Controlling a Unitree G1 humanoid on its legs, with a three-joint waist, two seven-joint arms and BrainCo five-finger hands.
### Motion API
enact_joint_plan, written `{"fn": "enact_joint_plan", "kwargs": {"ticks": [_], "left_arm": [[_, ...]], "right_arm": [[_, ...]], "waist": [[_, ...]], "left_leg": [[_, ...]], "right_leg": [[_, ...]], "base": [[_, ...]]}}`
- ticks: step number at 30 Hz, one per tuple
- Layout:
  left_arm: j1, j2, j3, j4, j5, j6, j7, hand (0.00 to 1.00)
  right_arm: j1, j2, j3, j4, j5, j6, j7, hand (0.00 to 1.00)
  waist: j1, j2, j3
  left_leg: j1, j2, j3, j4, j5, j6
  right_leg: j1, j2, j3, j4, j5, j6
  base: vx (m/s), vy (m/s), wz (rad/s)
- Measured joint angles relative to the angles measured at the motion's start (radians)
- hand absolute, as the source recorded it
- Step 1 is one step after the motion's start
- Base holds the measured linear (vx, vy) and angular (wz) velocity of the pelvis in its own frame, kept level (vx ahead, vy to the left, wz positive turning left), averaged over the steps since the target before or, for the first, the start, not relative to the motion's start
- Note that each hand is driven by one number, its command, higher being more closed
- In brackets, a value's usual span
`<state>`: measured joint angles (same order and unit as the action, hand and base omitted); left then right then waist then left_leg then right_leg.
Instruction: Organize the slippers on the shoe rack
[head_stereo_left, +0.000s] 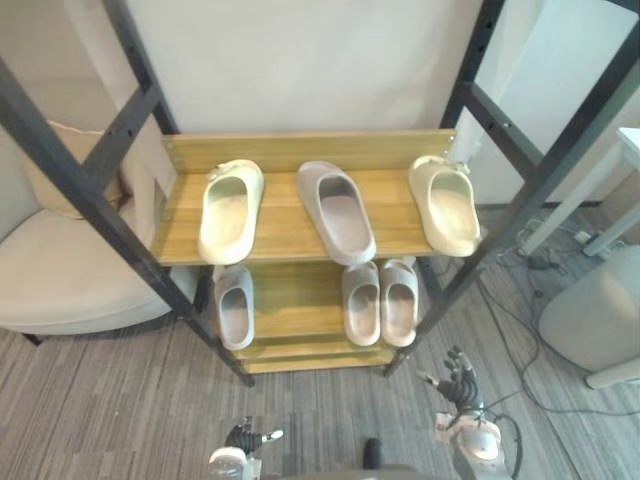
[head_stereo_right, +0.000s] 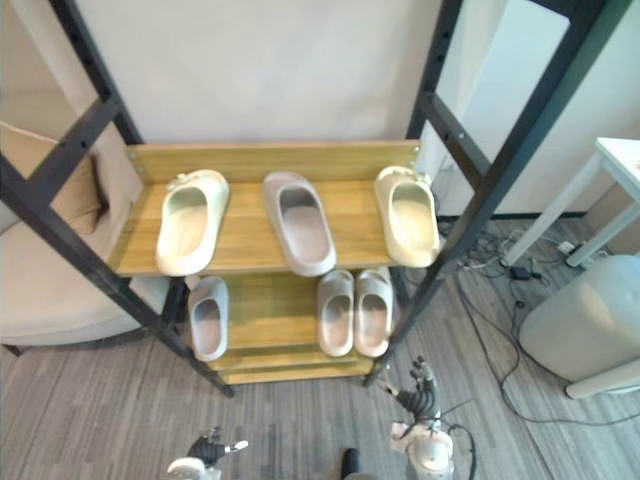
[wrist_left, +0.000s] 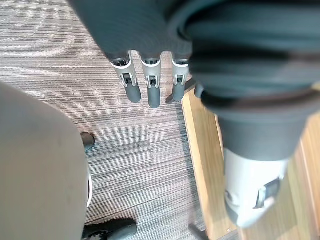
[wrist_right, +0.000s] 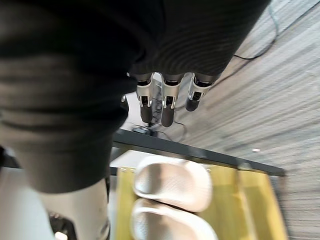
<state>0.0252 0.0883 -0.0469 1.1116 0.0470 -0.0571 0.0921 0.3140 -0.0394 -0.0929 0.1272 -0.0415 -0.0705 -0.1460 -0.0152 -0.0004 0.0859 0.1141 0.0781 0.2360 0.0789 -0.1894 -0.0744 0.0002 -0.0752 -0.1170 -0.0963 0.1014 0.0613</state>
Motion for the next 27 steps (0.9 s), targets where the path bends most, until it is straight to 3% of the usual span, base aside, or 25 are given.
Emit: {"fn": "enact_joint_plan", "kwargs": {"ticks": [9, 27], "left_arm": [[-0.006, 0.008, -0.061, 0.001, 0.014, -0.007, 0.000, 0.00], [-0.014, 0.012, -0.105, 0.022, 0.043, -0.025, 0.000, 0.00]], "right_arm": [[0.032, -0.001, 0.122, -0.242, 0.001, -0.051, 0.059, 0.00], [-0.032, -0.080, 0.172, -0.539, 0.006, -0.130, 0.052, 0.00]], "waist": [[-0.003, -0.001, 0.000], [-0.003, -0.011, -0.008]], "left_leg": [[0.010, 0.000, -0.001, -0.006, -0.002, 0.002], [0.010, -0.001, -0.010, -0.006, -0.001, 0.002]], "right_leg": [[0.000, 0.003, 0.014, -0.001, 0.003, 0.002], [0.003, 0.003, 0.011, -0.001, 0.004, 0.002]], "base": [[-0.02, -0.014, -0.05], [0.00, -0.001, 0.00]]}}
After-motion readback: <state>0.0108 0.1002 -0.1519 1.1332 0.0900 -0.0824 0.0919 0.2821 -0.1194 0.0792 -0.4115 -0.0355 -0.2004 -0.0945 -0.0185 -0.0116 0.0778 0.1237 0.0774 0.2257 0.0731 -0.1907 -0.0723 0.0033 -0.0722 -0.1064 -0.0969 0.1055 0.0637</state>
